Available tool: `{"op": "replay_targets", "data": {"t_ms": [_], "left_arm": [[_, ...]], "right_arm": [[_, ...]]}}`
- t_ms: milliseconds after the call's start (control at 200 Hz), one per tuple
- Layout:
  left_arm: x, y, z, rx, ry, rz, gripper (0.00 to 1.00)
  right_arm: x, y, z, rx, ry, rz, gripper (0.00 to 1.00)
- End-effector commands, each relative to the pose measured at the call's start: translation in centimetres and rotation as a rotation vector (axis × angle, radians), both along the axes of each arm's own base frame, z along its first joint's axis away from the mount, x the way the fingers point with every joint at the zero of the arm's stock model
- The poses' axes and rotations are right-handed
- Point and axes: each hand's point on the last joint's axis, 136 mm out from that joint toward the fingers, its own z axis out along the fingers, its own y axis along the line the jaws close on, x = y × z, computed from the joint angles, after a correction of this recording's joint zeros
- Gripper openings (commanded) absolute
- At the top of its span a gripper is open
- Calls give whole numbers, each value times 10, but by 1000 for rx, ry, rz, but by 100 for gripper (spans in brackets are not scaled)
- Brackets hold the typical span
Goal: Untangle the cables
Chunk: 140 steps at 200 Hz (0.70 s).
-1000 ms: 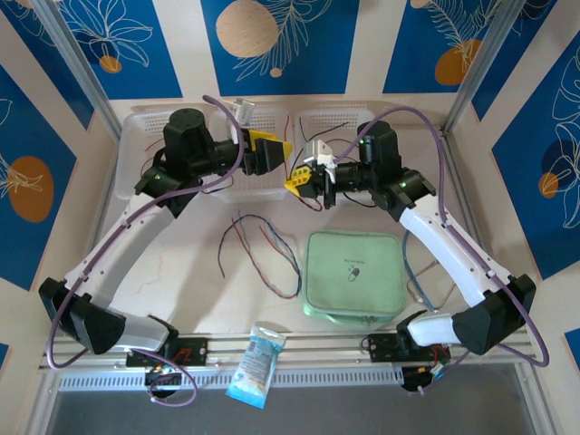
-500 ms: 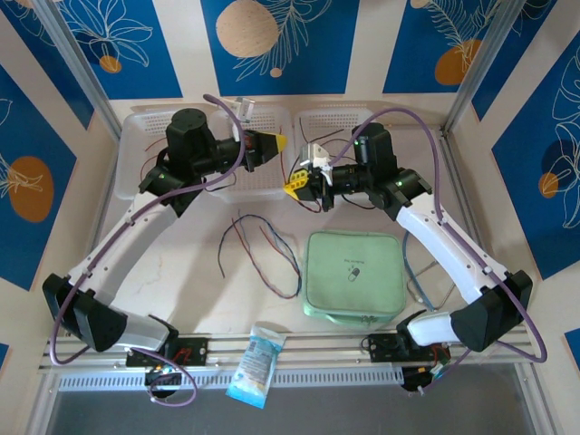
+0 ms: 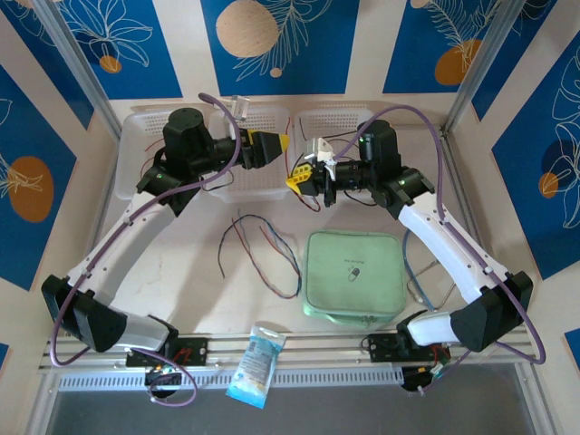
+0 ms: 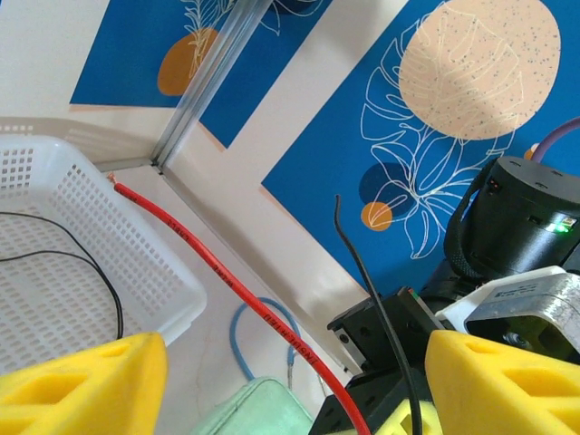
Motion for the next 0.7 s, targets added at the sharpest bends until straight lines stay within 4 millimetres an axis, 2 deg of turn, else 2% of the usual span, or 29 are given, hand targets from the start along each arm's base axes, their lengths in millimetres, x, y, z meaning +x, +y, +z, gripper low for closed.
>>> {"op": "replay_targets", "data": {"t_ms": [0, 130, 245, 360, 385, 405, 425, 465, 555, 585, 645, 695], "left_arm": [[-4, 0, -3, -1, 20, -25, 77], [-5, -6, -3, -21, 31, -50, 78], [-6, -12, -1, -40, 35, -74, 73], [-9, -16, -1, -48, 46, -90, 72], [-9, -16, -1, -47, 45, -94, 66], [-10, -16, -2, -45, 45, -96, 55], [-10, -16, -2, -45, 44, -95, 40], [-10, -15, -2, -41, 40, -88, 0], [-9, -9, -1, -27, 14, -47, 0], [-9, -8, 1, -28, 3, -39, 0], [-8, -5, 4, -29, -11, -22, 0], [-7, -3, 5, -28, -15, -13, 0]], "right_arm": [[-6, 1, 11, 19, -18, 32, 0], [-7, 6, 8, 8, -8, 48, 0], [-7, 10, 6, 0, 1, 58, 0], [-7, 13, 5, -1, 4, 66, 0], [-6, 13, 5, -2, 4, 65, 0], [-6, 14, 5, -2, 3, 65, 0], [-6, 14, 5, -3, 5, 65, 0], [-6, 14, 4, -5, 8, 65, 0], [-5, 13, 3, -9, 8, 55, 0], [-5, 13, 3, -11, 7, 47, 10], [-3, 11, 3, -5, 10, 29, 37], [-2, 7, 4, 11, 22, 19, 50]]}}
